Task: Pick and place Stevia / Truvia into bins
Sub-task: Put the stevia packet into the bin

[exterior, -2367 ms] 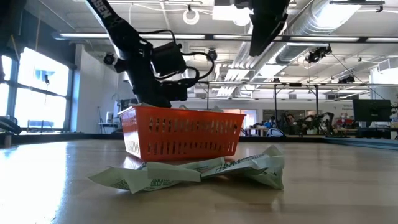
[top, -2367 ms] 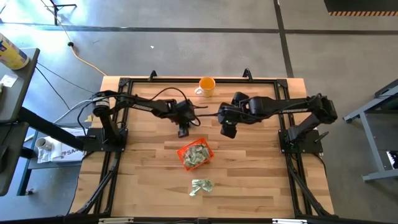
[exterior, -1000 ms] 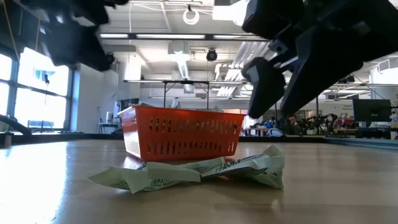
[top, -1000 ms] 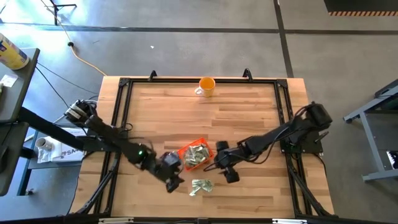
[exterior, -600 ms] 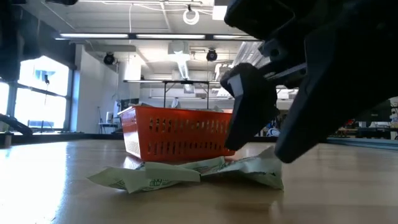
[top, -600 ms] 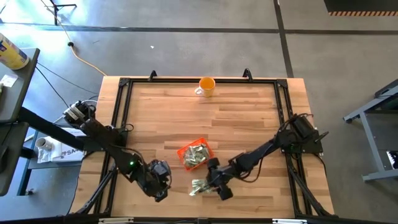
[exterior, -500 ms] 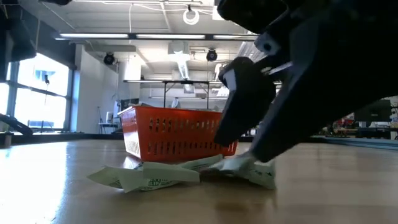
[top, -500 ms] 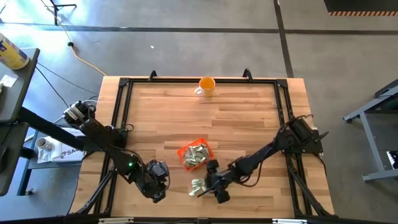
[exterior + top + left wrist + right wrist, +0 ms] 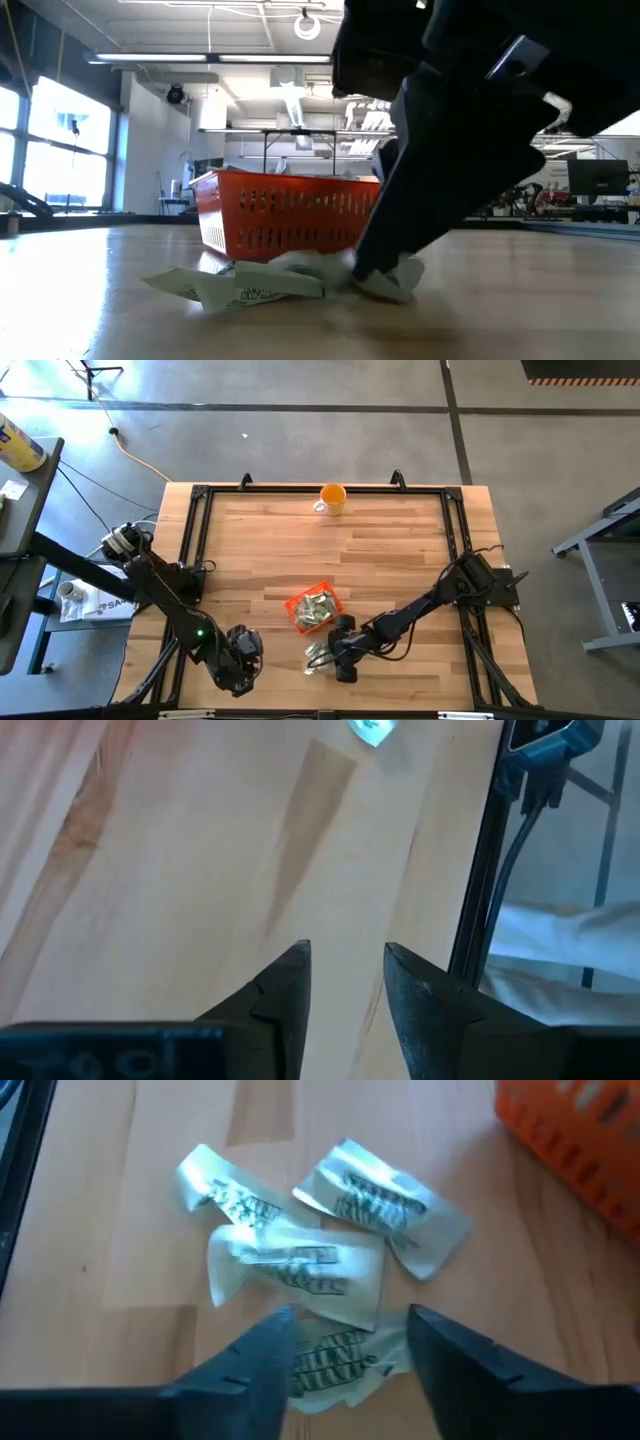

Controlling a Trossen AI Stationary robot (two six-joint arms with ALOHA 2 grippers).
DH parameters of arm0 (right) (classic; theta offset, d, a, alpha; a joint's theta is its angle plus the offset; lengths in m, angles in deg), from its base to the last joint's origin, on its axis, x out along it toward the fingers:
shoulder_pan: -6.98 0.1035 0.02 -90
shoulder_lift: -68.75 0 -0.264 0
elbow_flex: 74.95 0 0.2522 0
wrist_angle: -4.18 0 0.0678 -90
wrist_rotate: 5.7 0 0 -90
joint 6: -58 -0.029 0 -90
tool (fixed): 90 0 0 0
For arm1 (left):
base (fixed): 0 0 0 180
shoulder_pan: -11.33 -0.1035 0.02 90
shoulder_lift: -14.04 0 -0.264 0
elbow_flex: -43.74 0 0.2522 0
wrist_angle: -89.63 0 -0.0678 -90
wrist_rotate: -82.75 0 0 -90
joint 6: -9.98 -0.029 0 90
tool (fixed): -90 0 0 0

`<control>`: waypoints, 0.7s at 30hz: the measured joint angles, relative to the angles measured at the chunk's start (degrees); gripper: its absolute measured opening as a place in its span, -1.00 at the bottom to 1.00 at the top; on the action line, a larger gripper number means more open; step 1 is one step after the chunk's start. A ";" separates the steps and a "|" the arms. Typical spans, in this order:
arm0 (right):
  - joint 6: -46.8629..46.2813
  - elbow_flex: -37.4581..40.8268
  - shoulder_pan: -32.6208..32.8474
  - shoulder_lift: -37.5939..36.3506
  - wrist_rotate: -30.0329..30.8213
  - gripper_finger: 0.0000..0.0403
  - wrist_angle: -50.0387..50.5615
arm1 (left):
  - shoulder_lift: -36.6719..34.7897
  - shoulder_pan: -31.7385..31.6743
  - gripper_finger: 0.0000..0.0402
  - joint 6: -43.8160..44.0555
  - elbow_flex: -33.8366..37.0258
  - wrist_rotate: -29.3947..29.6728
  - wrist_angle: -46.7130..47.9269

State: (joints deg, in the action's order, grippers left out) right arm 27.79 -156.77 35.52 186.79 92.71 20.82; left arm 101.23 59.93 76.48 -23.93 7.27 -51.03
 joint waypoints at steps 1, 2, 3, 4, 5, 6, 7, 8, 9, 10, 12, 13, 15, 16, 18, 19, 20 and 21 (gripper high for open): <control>-1.27 0.05 0.08 -0.35 -0.10 -0.11 0.45 | 0.00 0.00 -0.20 0.00 0.00 0.01 0.00; -2.54 0.10 0.25 -0.56 -0.09 -0.20 0.87 | 0.00 -0.04 -0.20 0.00 0.00 0.02 0.03; -3.86 0.13 0.47 -0.98 0.00 -0.30 1.30 | 0.00 -0.07 -0.20 -0.01 0.00 0.02 0.09; -5.23 0.18 0.58 -1.52 -0.44 -0.40 1.92 | 0.00 -0.09 -0.20 -0.05 0.00 0.04 0.08; -6.86 0.33 0.63 -2.14 -1.29 -0.50 2.80 | 0.00 -0.09 -0.20 -0.06 0.00 0.04 0.11; -8.52 0.41 0.79 -2.86 -1.79 -0.60 4.01 | 0.00 -0.07 -0.20 -0.07 0.00 0.04 0.11; -9.88 0.47 0.87 -3.64 -2.00 -0.71 5.19 | 0.00 -0.07 -0.20 -0.07 0.00 0.04 0.12; -11.08 0.49 1.14 -4.76 -1.98 -0.81 6.50 | 0.00 -0.07 -0.20 -0.09 0.00 0.04 0.15; -12.25 0.47 1.35 -5.99 -1.63 -0.90 7.80 | 0.00 -0.07 -0.20 -0.11 0.00 0.04 0.14; -13.50 0.40 1.61 -7.46 -0.86 -0.95 9.17 | 0.00 -0.07 -0.20 -0.18 0.00 0.04 0.13; -16.57 0.38 1.91 -10.31 0.83 -0.95 12.73 | 0.00 -0.11 -0.20 -0.22 0.00 0.50 0.23; -18.01 0.38 1.91 -11.70 1.40 -0.94 14.38 | 0.00 -0.11 -0.20 -0.24 0.00 1.07 0.23; -18.03 0.38 1.78 -14.17 0.57 -0.96 15.75 | 0.00 -0.11 -0.20 -0.23 0.00 1.75 0.18; -16.68 0.37 1.76 -15.00 -1.07 -0.97 15.47 | 0.00 -0.12 -0.20 -0.24 0.00 2.28 0.15; -12.11 0.18 2.22 -15.43 -4.95 -0.98 14.62 | 0.00 -0.13 -0.20 -0.39 0.00 3.19 0.11; -8.52 0.18 2.68 -15.19 -7.06 -0.96 14.86 | 0.00 -0.13 -0.20 -0.56 0.00 3.90 0.11; -4.64 0.21 3.24 -14.33 -9.13 -0.91 15.13 | 0.00 -0.13 -0.20 -0.75 0.00 4.18 0.17; -1.42 0.24 3.80 -13.52 -10.54 -0.85 15.17 | 0.00 -0.13 -0.20 -0.77 0.00 4.38 0.14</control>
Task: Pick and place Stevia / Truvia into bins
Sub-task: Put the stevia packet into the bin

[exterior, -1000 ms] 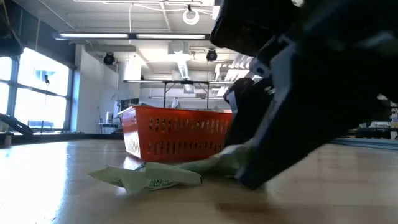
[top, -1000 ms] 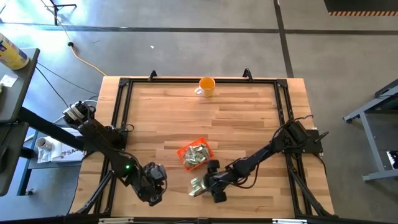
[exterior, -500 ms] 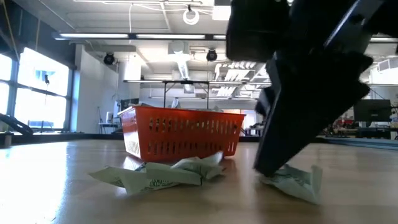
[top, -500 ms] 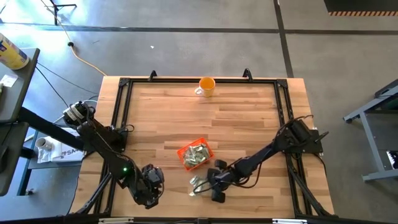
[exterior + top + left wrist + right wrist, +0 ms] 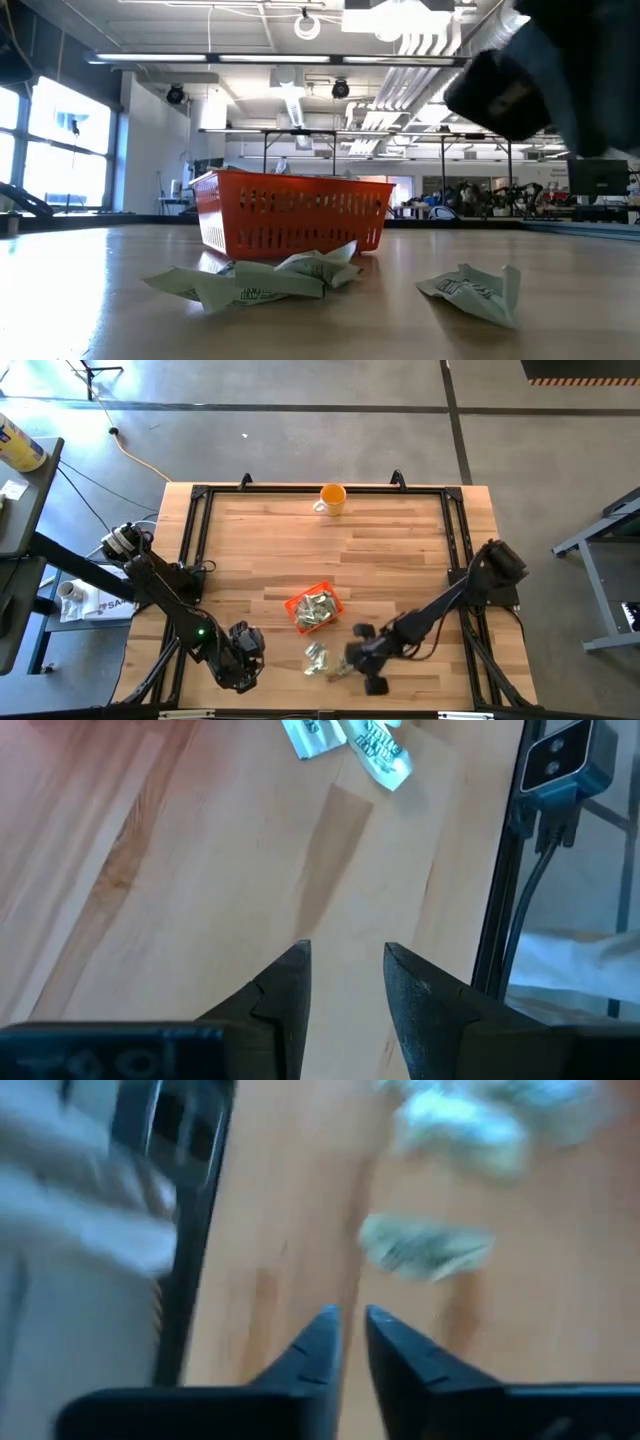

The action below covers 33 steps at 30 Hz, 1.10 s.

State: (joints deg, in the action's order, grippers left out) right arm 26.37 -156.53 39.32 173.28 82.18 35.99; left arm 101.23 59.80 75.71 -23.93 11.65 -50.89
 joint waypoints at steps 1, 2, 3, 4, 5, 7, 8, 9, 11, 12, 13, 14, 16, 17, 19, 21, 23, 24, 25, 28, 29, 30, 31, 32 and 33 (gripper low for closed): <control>3.07 0.04 0.59 1.04 -0.55 -0.76 0.01 | 0.00 -0.07 -0.20 0.01 0.00 0.13 -0.01; 6.08 0.07 0.98 2.17 -0.92 -0.65 -0.14 | 0.00 -0.09 -0.20 0.06 0.00 0.18 0.00; 9.35 0.12 1.27 3.04 -1.02 -0.54 -0.70 | 0.00 -0.09 -0.20 0.22 0.00 0.23 -0.13; 12.82 0.12 1.29 4.01 -0.87 -0.41 -1.60 | 0.00 -0.09 -0.20 0.40 0.00 0.26 -0.17; 15.75 0.12 1.24 4.83 -0.25 -0.29 -2.53 | 0.00 -0.09 -0.20 0.63 0.00 0.28 -0.18; 19.87 0.12 1.14 5.90 3.09 -0.04 -3.33 | 0.00 -0.09 -0.20 1.78 0.00 0.27 -0.25; 20.69 0.12 0.99 6.16 4.87 0.08 -3.81 | 0.00 -0.07 -0.20 2.44 0.00 0.27 -0.25; 21.39 0.12 0.85 6.23 6.53 0.19 -4.09 | 0.00 -0.07 -0.20 3.24 0.00 0.27 -0.25; 22.61 0.12 0.55 6.20 9.45 0.40 -4.07 | 0.00 -0.07 -0.20 4.01 0.00 -0.02 -0.27; 23.53 0.12 0.32 6.19 10.03 0.48 -4.35 | 0.00 -0.07 -0.20 4.14 0.00 -0.07 -0.25; 24.75 0.12 0.17 6.19 10.02 0.56 -4.79 | 0.00 -0.07 -0.20 4.17 0.00 -0.08 -0.25; 26.13 0.12 -0.04 6.19 9.29 0.61 -5.36 | 0.00 -0.07 -0.20 4.17 0.00 -0.08 -0.25; 29.00 0.07 -0.38 6.64 7.38 0.69 -8.03 | 0.00 -0.07 -0.20 4.15 0.00 -0.08 -0.22; 30.75 -0.02 -0.50 7.02 6.69 0.70 -9.24 | 0.00 -0.07 -0.20 4.13 0.00 -0.06 -0.22; 33.40 -0.02 -0.67 8.49 5.11 0.71 -11.19 | 0.00 -0.07 -0.20 4.17 0.00 -0.06 -0.16; 34.35 -0.02 -0.93 10.21 3.13 0.68 -12.29 | 0.00 -0.07 -0.20 4.45 0.00 -0.04 -0.07; 34.25 -0.06 -1.26 11.42 1.72 0.62 -11.91 | 0.00 -0.07 -0.20 5.13 0.00 -0.03 -0.05; 33.88 -0.15 -1.45 11.79 1.68 0.57 -11.01 | 0.00 -0.07 -0.20 5.26 0.00 -0.03 -0.05; 33.09 -0.16 -1.61 11.97 1.71 0.51 -9.85 | 0.00 -0.07 -0.20 5.43 0.00 -0.03 -0.10; 30.12 -0.28 -2.28 12.05 3.09 0.26 -6.77 | 0.00 -0.07 -0.20 6.51 0.00 -0.03 -0.07; 29.11 -0.28 -2.60 11.96 3.23 0.14 -6.23 | 0.00 -0.07 -0.20 6.56 0.00 -0.03 -0.07; 28.03 -0.27 -3.00 11.77 3.30 0.01 -5.60 | 0.00 -0.07 -0.20 6.56 0.00 -0.03 -0.08; 27.44 -0.23 -3.43 11.74 3.38 -0.14 -5.19 | 0.00 -0.07 -0.20 6.56 0.00 -0.03 -0.02; 26.69 -0.23 -3.74 11.72 3.66 -0.29 -4.98 | 0.00 -0.07 -0.20 6.56 0.00 -0.03 0.02; 25.58 -0.23 -3.99 11.59 4.22 -0.45 -4.78 | 0.00 -0.07 -0.20 6.56 0.00 -0.03 0.14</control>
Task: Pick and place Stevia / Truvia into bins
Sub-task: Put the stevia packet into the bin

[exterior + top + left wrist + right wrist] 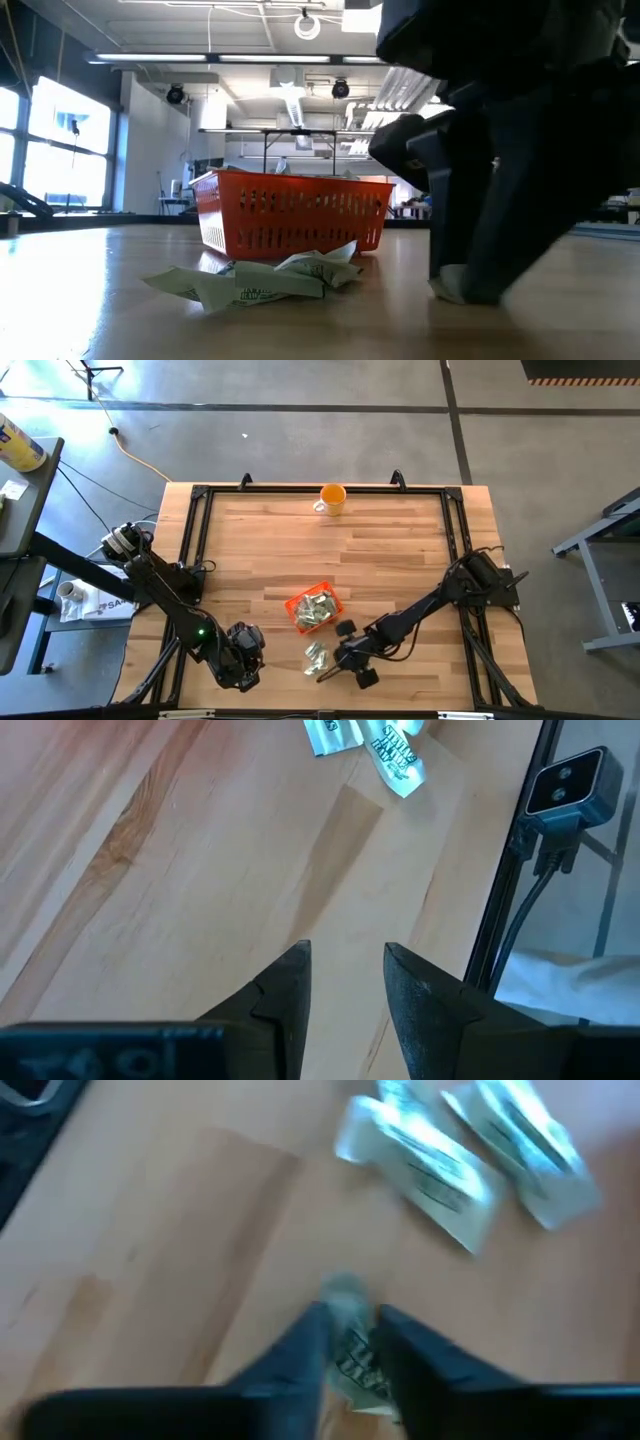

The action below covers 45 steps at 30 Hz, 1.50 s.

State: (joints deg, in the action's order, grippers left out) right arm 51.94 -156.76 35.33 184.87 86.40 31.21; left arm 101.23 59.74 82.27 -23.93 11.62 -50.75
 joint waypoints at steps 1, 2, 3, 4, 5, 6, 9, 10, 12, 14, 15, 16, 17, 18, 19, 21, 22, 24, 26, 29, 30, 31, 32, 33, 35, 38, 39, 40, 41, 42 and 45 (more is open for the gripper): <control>-1.15 0.00 -0.29 -0.19 0.41 -0.62 0.54 | 0.00 -0.01 -0.20 0.00 0.00 0.01 0.11; -2.47 0.02 -0.70 -0.51 0.41 -0.78 1.42 | 0.00 -0.01 -0.20 0.00 0.00 0.00 0.10; -3.91 0.07 -1.15 -1.12 0.40 -0.88 2.49 | 0.00 0.00 -0.20 0.00 0.00 0.00 0.11; -5.39 0.12 -1.53 -1.93 0.54 -0.92 3.63 | 0.00 0.00 -0.20 -0.02 0.00 0.02 0.17; -7.46 0.34 -1.91 -3.02 0.95 -0.92 5.23 | 0.00 0.00 -0.20 0.00 0.00 0.02 0.25; -10.12 0.38 -2.33 -4.13 1.53 -0.89 6.91 | 0.00 0.00 -0.20 0.00 0.00 0.02 0.31; -17.07 -1.53 -3.38 -9.00 5.96 -0.90 14.20 | 0.00 0.00 -0.20 -0.13 0.00 0.06 1.20; -17.97 -3.23 -3.66 -11.03 8.27 -0.94 15.31 | 0.00 0.00 -0.20 -0.41 0.00 0.22 1.45; -18.00 -6.33 -4.25 -14.35 14.04 -0.97 17.18 | 0.00 -0.02 -0.20 -1.46 0.00 1.28 1.83; -15.82 -8.63 -5.54 -15.91 19.04 -0.91 16.42 | 0.00 -0.02 -0.20 -2.15 0.00 3.33 1.88; -14.78 -9.75 -6.79 -15.95 19.06 -0.86 14.57 | 0.00 -0.02 -0.20 -2.23 0.00 4.31 2.00; -14.70 -10.74 -8.51 -15.75 16.94 -0.79 13.26 | 0.00 -0.06 -0.20 -2.20 0.00 4.61 1.87; -15.31 -11.83 -10.81 -14.95 12.41 -0.71 12.26 | 0.00 -0.57 -0.20 -2.06 0.00 4.48 1.84; -16.79 -12.94 -12.92 -13.94 7.39 -0.63 12.07 | 0.09 -1.36 -0.20 -2.04 0.00 3.15 1.91; -18.60 -13.81 -14.70 -12.88 3.02 -0.53 12.07 | 0.40 -2.43 -0.20 -2.41 -0.02 0.87 1.87; -20.32 -14.84 -17.33 -10.48 -1.14 -0.32 13.31 | 1.44 -4.87 -0.20 -4.24 -0.02 -2.45 1.88; -20.64 -15.15 -18.14 -9.71 -2.67 -0.20 14.87 | 2.14 -5.90 -0.20 -5.79 -0.01 -2.82 1.41; -20.94 -16.02 -18.90 -9.35 -4.24 0.01 16.68 | 3.53 -7.86 -0.20 -10.84 0.00 -3.09 -1.10; -20.25 -17.04 -18.88 -9.99 -4.06 0.23 18.81 | 4.99 -9.82 -0.20 -17.22 0.00 -4.08 -5.06; -18.20 -18.45 -16.84 -11.34 -0.01 0.48 26.02 | 8.17 -13.20 -0.20 -27.25 -0.26 -7.75 -11.09; -18.12 -18.92 -15.78 -11.64 1.93 0.55 28.65 | 9.11 -14.15 -0.20 -29.64 -0.56 -8.40 -11.81; -18.35 -19.51 -14.64 -11.89 3.95 0.61 31.49 | 10.04 -15.04 -0.18 -31.69 -0.98 -9.12 -12.37; -19.14 -19.93 -13.51 -12.36 5.74 0.65 34.81 | 11.21 -15.97 -0.16 -33.36 -1.88 -9.83 -13.37; -20.24 -20.22 -12.35 -12.56 7.40 0.69 38.02 | 12.22 -16.80 -0.13 -34.71 -2.81 -10.44 -14.11; -24.06 -20.24 -10.29 -12.70 11.02 0.75 43.14 | 13.82 -18.09 -0.03 -35.82 -4.50 -10.61 -13.69; -30.72 -19.29 -7.08 -12.61 15.70 0.78 48.29 | 17.12 -19.78 0.14 -34.22 -8.04 -9.62 -13.66; -33.11 -18.60 -5.96 -12.61 17.30 0.78 48.43 | 17.82 -20.08 0.19 -32.86 -8.95 -9.57 -12.88; -35.26 -18.00 -4.80 -12.64 18.32 0.78 48.35 | 18.84 -20.19 0.24 -31.58 -10.18 -9.57 -12.70; -36.96 -17.50 -3.69 -12.64 18.93 0.78 48.38 | 19.98 -20.20 0.28 -30.71 -11.59 -9.55 -13.28; -38.31 -17.17 -2.74 -12.58 19.50 0.78 48.40 | 20.84 -20.08 0.32 -30.11 -12.75 -9.54 -12.85; -41.65 -16.87 -0.55 -12.24 21.42 0.77 48.05 | 23.43 -19.17 0.36 -29.51 -15.89 -9.38 -9.93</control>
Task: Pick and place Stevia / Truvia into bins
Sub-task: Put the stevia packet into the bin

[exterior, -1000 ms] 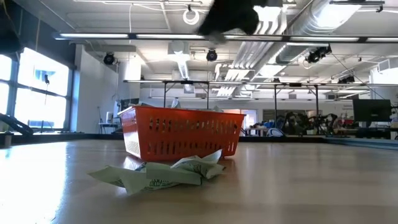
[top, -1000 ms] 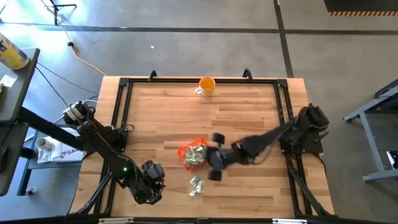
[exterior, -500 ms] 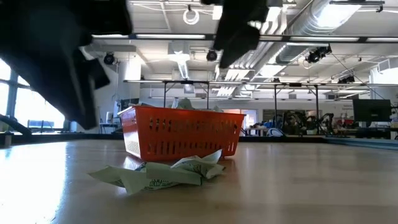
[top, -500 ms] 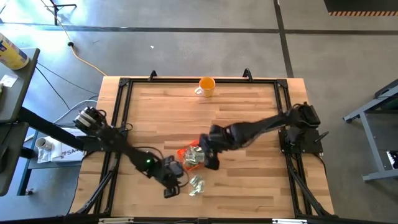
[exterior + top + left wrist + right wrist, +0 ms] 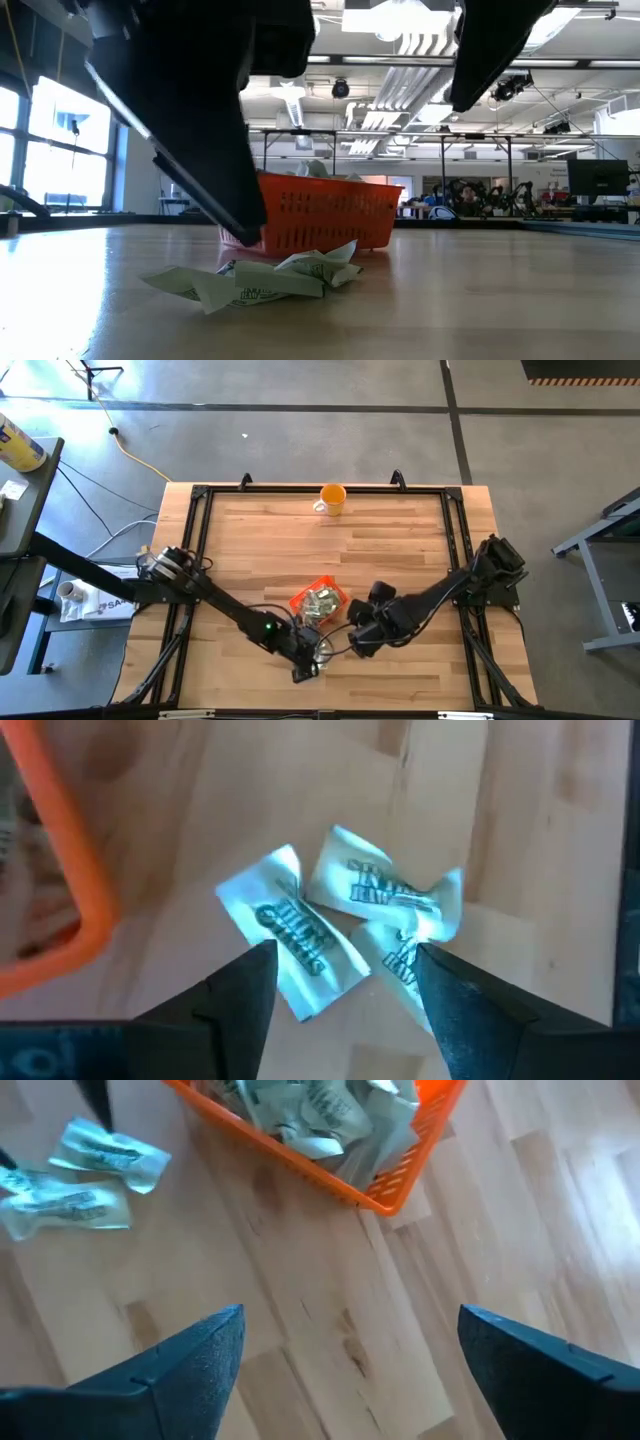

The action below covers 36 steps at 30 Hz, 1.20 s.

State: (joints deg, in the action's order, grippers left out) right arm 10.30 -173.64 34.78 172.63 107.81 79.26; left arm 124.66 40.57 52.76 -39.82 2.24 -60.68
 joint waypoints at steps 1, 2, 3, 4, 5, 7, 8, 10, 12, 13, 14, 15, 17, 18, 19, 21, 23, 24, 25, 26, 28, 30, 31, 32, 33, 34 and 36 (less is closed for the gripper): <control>-0.79 0.03 0.47 0.04 0.50 0.76 0.08 | 0.61 0.22 0.35 0.85 -0.78 0.82 0.99; -1.89 0.06 0.70 0.06 1.31 0.75 0.35 | 1.01 0.31 0.34 2.04 -1.41 1.80 2.88; -3.23 0.06 0.93 0.06 2.54 0.75 0.43 | 1.65 0.51 0.33 3.57 -2.17 2.73 4.29; -4.51 0.06 1.11 0.06 3.77 0.74 0.45 | 2.27 0.61 0.31 5.12 -2.86 3.80 4.70; -5.51 0.06 1.26 0.06 4.77 0.74 0.60 | 2.65 0.67 0.28 6.47 -3.11 5.09 5.25; -6.99 0.06 1.26 0.06 5.64 0.73 0.77 | 3.45 0.72 0.24 8.66 -3.21 7.75 6.52; -7.58 0.06 1.24 0.06 5.64 0.73 0.61 | 4.11 0.74 0.21 9.85 -3.39 8.20 6.12; -8.03 0.06 1.24 0.06 5.63 0.73 0.49 | 4.74 0.50 0.16 10.87 -3.43 8.75 6.19; -8.36 0.06 1.17 0.06 6.05 0.74 0.50 | 5.87 0.39 0.09 11.00 -3.60 8.37 6.39; -8.58 0.06 1.09 0.06 6.03 0.74 0.62 | 6.30 0.44 0.05 10.76 -3.65 8.35 6.69; -8.77 0.06 1.09 0.06 6.07 0.74 0.82 | 6.88 0.44 0.01 10.15 -3.65 8.33 6.91; -8.85 0.06 1.09 0.06 5.97 0.73 1.03 | 7.51 0.44 -0.05 9.77 -3.70 8.34 7.63; -8.87 0.06 1.09 0.06 5.68 0.72 1.31 | 7.78 0.48 -0.19 9.60 -3.85 8.24 9.99; -8.86 0.06 1.09 0.06 5.77 0.72 1.31 | 7.80 0.43 -0.28 9.60 -3.97 7.53 11.60; -8.87 0.06 1.09 0.06 5.94 0.72 1.41 | 7.80 0.40 -0.39 9.56 -4.09 6.73 13.60; -8.87 0.06 1.09 0.06 6.17 0.72 2.00 | 7.27 0.42 -0.63 8.29 -4.18 5.70 19.25; -8.87 0.06 1.09 0.06 6.63 0.72 2.58 | 6.23 0.88 -0.86 6.69 -3.88 5.59 26.87; -8.87 0.06 1.09 0.06 7.10 0.72 3.02 | 5.60 1.15 -0.89 6.32 -3.82 5.67 30.01; -8.87 0.06 1.09 0.06 7.67 0.72 3.25 | 4.82 1.27 -0.89 6.10 -3.68 5.55 33.45; -8.87 0.06 1.09 0.06 7.83 0.71 3.46 | 3.88 1.29 -0.87 6.06 -3.44 4.90 37.46; -8.87 0.06 1.09 0.06 8.11 0.70 3.82 | 1.75 1.19 -0.83 6.27 -2.82 3.71 45.12; -8.87 0.06 1.09 0.06 8.23 0.69 3.89 | -1.28 1.16 -0.85 7.21 -2.41 4.76 50.05; -8.87 0.06 1.09 0.06 8.55 0.68 3.89 | -4.04 1.16 -0.88 6.91 -2.60 7.05 50.09; -8.87 0.06 1.09 0.06 9.08 0.68 3.87 | -6.80 1.16 -0.89 5.80 -3.07 9.80 48.91; -8.87 0.06 1.13 0.06 9.38 0.67 3.84 | -9.35 1.16 -0.89 5.47 -3.13 13.00 47.14; -8.87 0.06 1.13 0.06 9.46 0.67 3.81 | -10.97 1.07 -0.89 5.43 -3.06 15.85 45.28; -8.87 0.06 1.13 0.04 9.23 0.67 3.62 | -13.18 -0.56 -0.89 3.74 -2.97 19.25 37.81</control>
State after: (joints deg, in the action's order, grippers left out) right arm 1.42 -173.57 35.91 172.67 117.04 82.88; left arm 111.48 40.01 56.50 -42.79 21.49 -22.88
